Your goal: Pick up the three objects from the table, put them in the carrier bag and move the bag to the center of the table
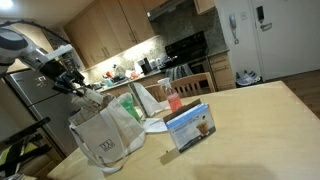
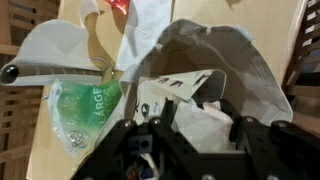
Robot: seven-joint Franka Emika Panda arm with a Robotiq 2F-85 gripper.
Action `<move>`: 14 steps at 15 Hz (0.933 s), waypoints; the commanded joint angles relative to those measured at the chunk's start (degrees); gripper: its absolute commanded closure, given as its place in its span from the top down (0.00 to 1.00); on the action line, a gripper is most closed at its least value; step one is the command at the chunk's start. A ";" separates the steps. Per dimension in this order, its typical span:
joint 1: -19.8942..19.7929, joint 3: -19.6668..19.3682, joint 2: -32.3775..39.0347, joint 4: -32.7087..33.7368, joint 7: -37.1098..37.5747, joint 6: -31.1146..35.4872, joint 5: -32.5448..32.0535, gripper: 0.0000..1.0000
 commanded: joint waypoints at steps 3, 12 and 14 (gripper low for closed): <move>-2.37 -2.26 5.60 -0.71 -6.66 0.01 5.88 0.24; -5.91 -3.50 14.80 2.62 -11.19 -1.97 6.47 1.00; -6.16 -3.51 15.19 3.23 -11.05 -2.31 6.43 1.00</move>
